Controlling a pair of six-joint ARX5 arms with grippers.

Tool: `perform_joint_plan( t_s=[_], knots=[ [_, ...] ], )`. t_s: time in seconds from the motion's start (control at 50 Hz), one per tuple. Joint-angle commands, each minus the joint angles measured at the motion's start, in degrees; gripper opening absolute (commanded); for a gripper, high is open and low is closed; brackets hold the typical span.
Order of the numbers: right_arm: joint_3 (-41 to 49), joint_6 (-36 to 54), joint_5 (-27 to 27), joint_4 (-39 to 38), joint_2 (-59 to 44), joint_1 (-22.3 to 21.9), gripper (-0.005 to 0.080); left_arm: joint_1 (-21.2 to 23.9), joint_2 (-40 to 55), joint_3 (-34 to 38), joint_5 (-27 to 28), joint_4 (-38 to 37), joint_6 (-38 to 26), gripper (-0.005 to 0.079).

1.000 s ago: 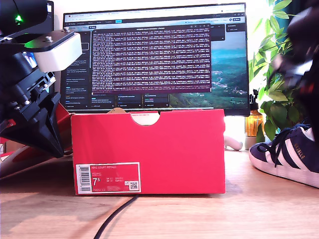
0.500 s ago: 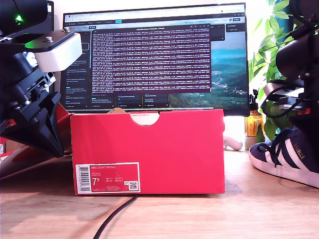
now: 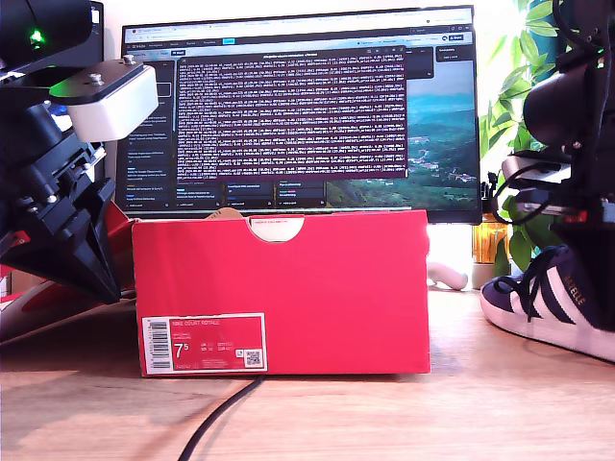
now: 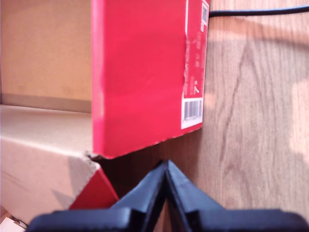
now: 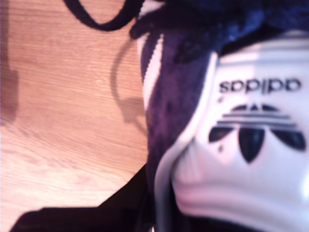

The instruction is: Pack the blue shoes by picking the first shoe and placing it inside the red shoebox, left side, then picking and rotating the second shoe and placing it in the shoebox

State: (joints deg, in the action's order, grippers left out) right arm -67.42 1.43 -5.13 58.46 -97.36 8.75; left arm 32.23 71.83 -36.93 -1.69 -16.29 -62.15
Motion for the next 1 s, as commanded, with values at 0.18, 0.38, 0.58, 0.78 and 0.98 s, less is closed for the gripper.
perform_joint_plan(
  t_s=[0.18, 0.38, 0.58, 0.78, 0.98],
  knots=[
    [-10.9, -4.8, -1.2, 3.6, 2.7, 3.3, -0.0013, 0.0, 0.9, -0.2, -0.2, 1.4, -0.3, -0.0019],
    [-19.1, -7.8, -2.9, 7.2, 2.8, 8.5, -0.0013, 0.0, 0.9, -0.2, -0.2, 1.4, -0.3, -0.0019],
    [-28.5, -12.1, -3.6, 7.0, 2.8, 11.9, -0.0013, 0.0, 0.9, -0.2, -0.2, 1.3, -0.3, -0.0019],
    [-33.4, -16.1, -3.6, 4.3, 2.8, 16.1, -0.0013, 0.0, 0.9, -0.2, -0.2, 1.3, -0.3, -0.0019],
    [-33.4, -21.4, -3.5, -2.7, 2.4, 21.6, -0.0013, 0.0, 0.9, -0.2, -0.3, 1.4, -0.3, -0.0019]
  ],
)
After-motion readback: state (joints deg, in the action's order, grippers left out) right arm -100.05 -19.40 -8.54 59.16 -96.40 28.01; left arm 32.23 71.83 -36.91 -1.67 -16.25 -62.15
